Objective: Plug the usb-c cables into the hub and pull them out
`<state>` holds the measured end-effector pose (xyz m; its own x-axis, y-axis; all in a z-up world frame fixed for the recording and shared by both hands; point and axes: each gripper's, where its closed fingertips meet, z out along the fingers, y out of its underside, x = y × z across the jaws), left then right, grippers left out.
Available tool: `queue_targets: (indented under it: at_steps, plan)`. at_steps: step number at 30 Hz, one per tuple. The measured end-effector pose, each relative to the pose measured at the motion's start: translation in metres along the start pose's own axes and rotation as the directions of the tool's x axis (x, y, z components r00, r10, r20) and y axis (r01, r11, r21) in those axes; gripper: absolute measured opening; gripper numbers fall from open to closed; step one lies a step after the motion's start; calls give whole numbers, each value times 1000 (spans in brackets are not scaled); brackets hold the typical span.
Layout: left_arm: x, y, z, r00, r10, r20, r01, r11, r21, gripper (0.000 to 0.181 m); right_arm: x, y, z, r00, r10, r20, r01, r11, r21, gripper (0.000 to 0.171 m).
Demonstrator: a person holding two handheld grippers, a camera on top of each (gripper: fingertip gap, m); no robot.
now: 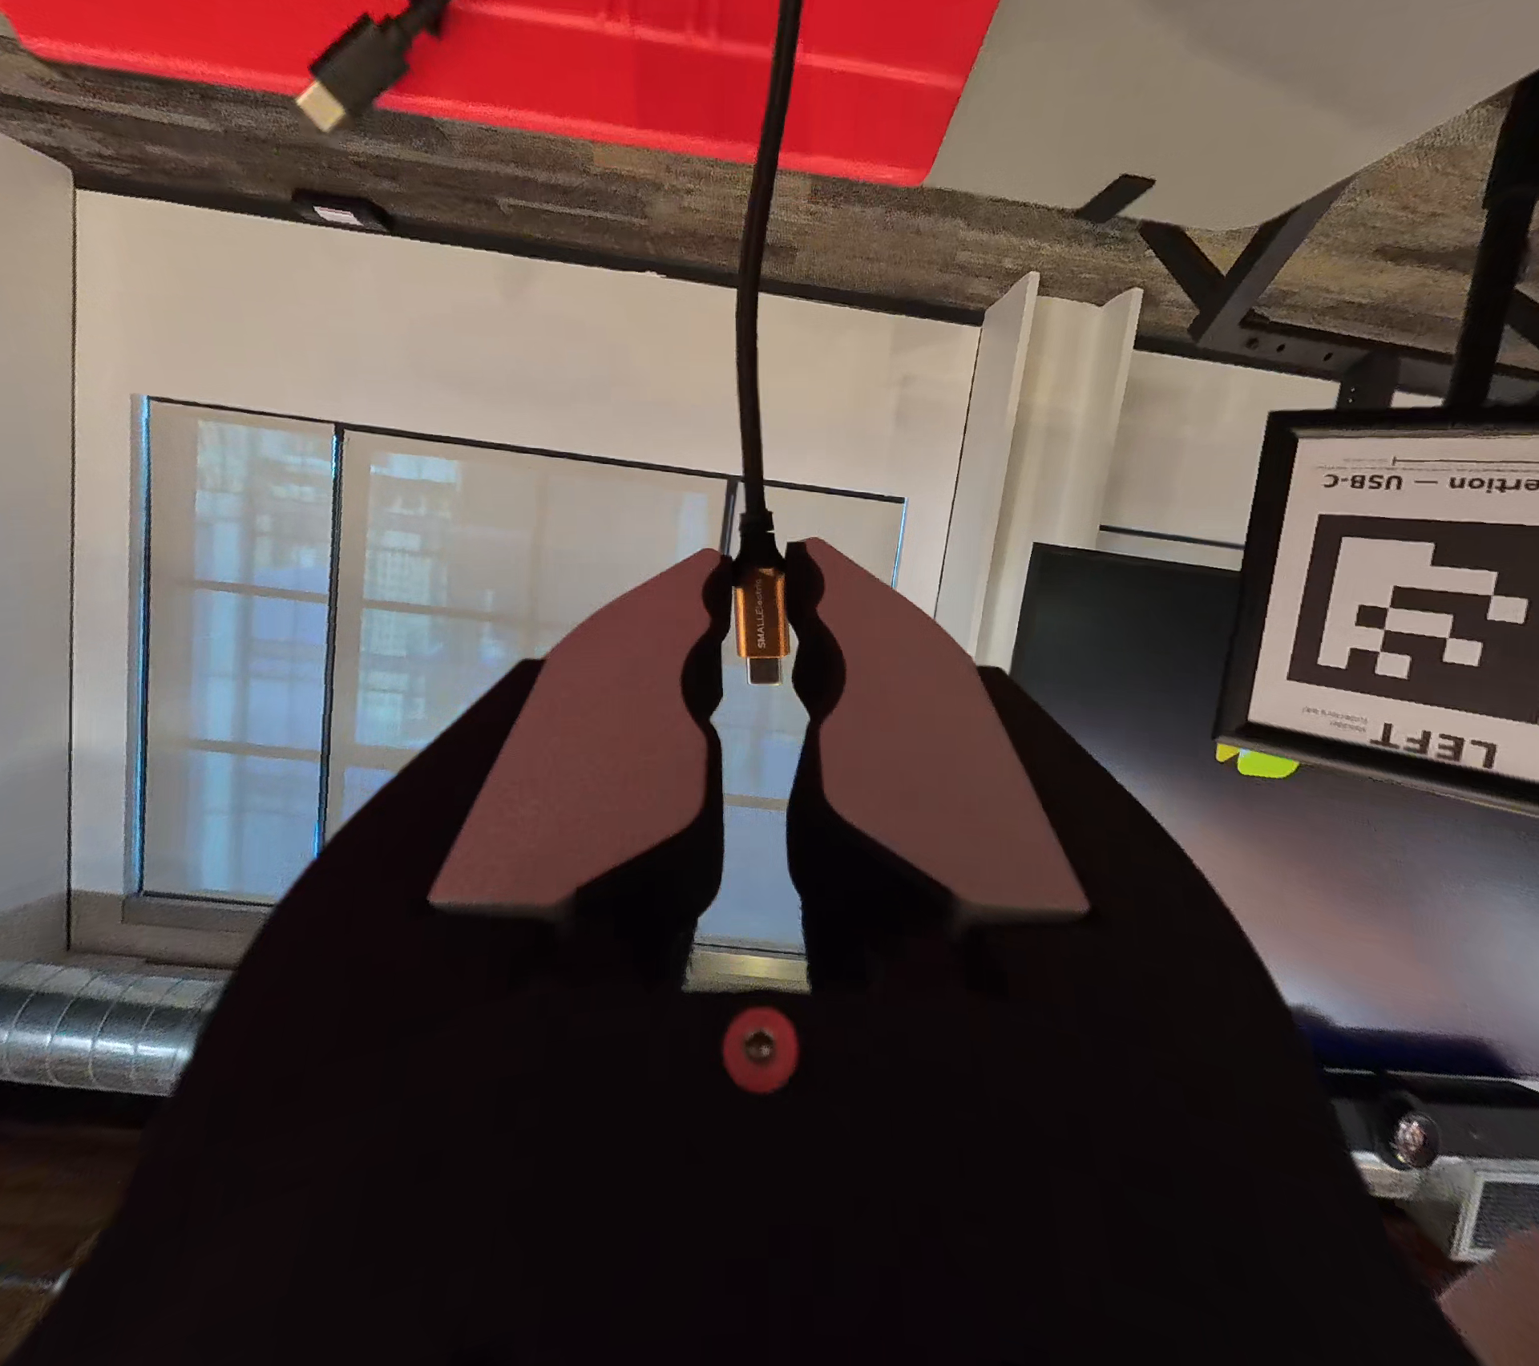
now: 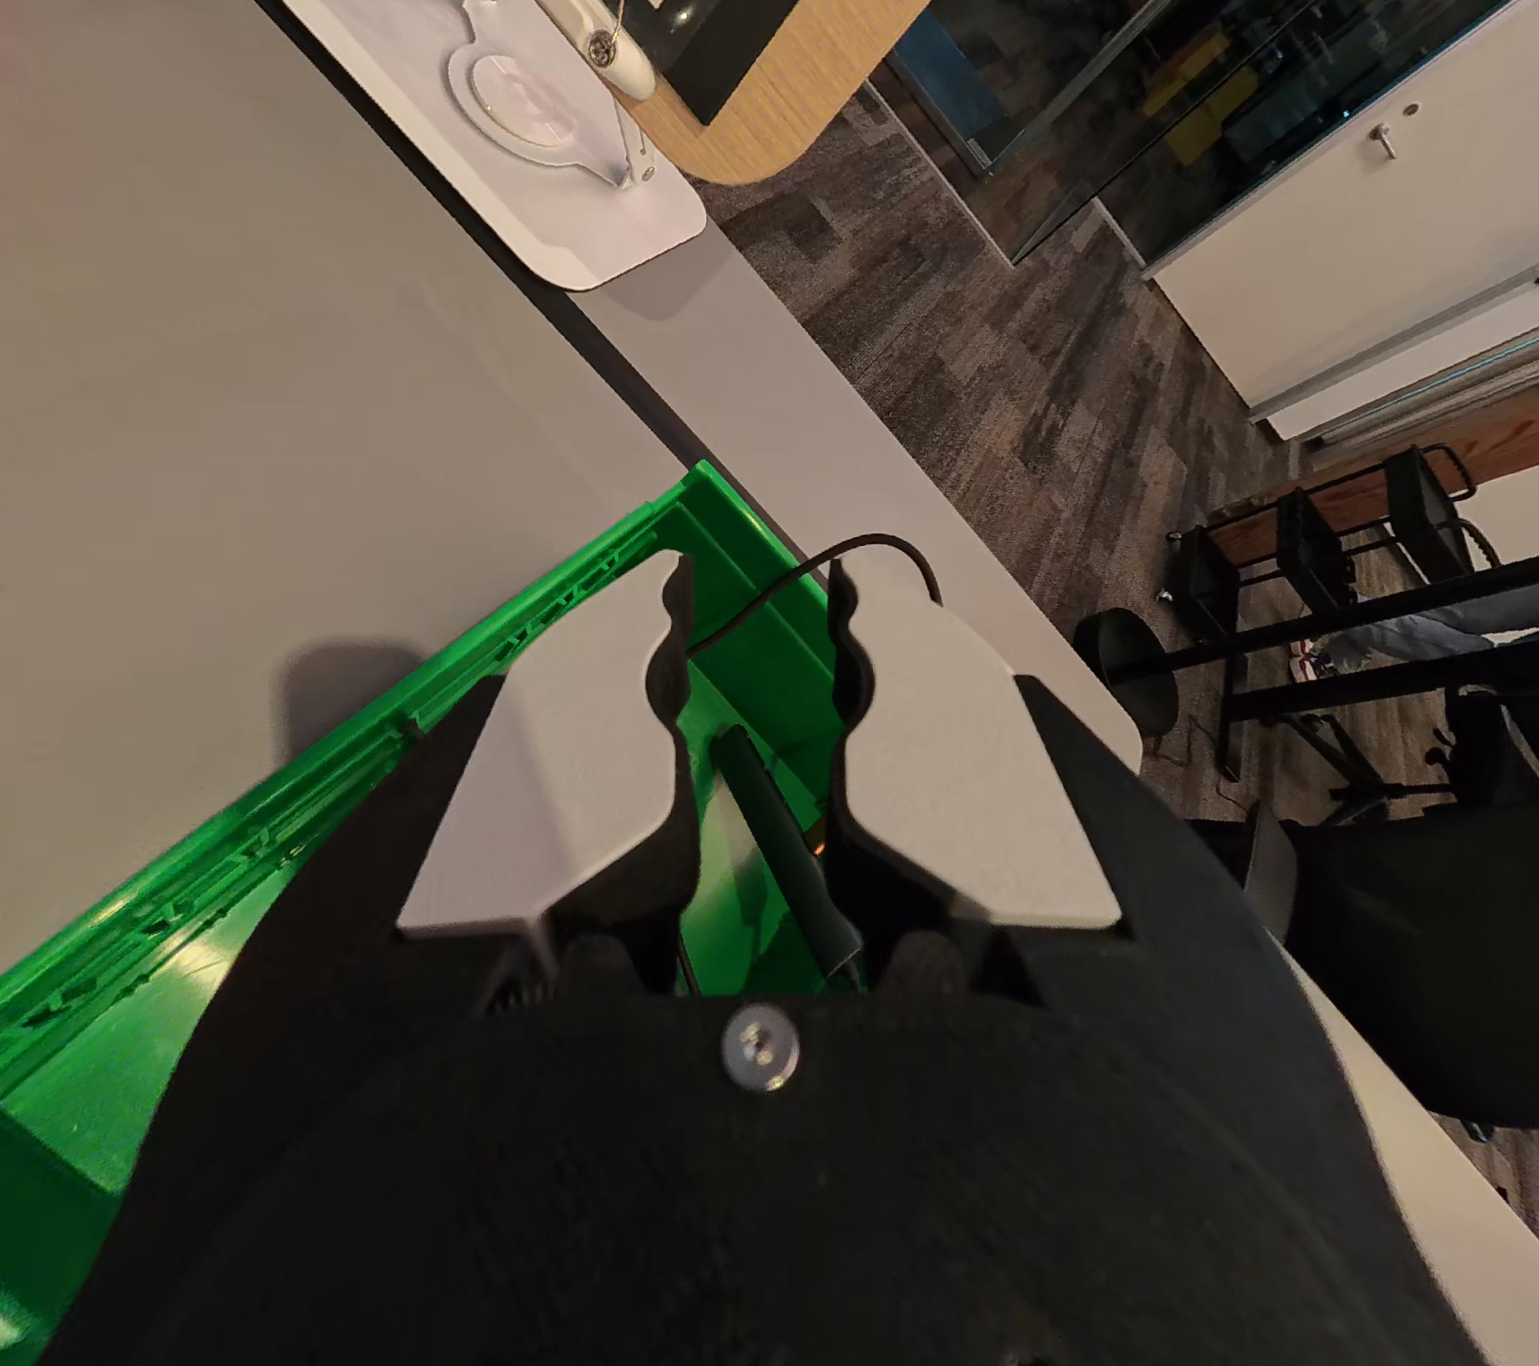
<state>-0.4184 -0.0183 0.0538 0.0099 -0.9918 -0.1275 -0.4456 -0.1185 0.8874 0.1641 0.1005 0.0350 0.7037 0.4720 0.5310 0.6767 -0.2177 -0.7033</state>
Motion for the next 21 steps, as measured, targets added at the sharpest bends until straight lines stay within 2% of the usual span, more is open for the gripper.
queue_targets:
  at_steps: [1,7,12,16,21]
  plan:
    - [0,2,-5,1000,-6,1,6,1000,1,11,0,0,-1,1000,3,0,-3,1000,5,31]
    - [-9,2,-34,999,-48,23,47,998,42,11,0,-3,-5,1000,16,12,-17,999,35,31]
    - [-16,1,-36,997,-73,32,72,997,32,11,-6,-17,-7,999,11,34,-14,996,84,31]
    - [1,-7,-25,997,-71,-38,73,996,57,11,-12,-26,-9,999,-12,43,7,994,109,31]
    - [38,-21,18,995,1,-103,-1,1000,1,11,-14,-31,-12,999,-19,44,13,992,125,31]
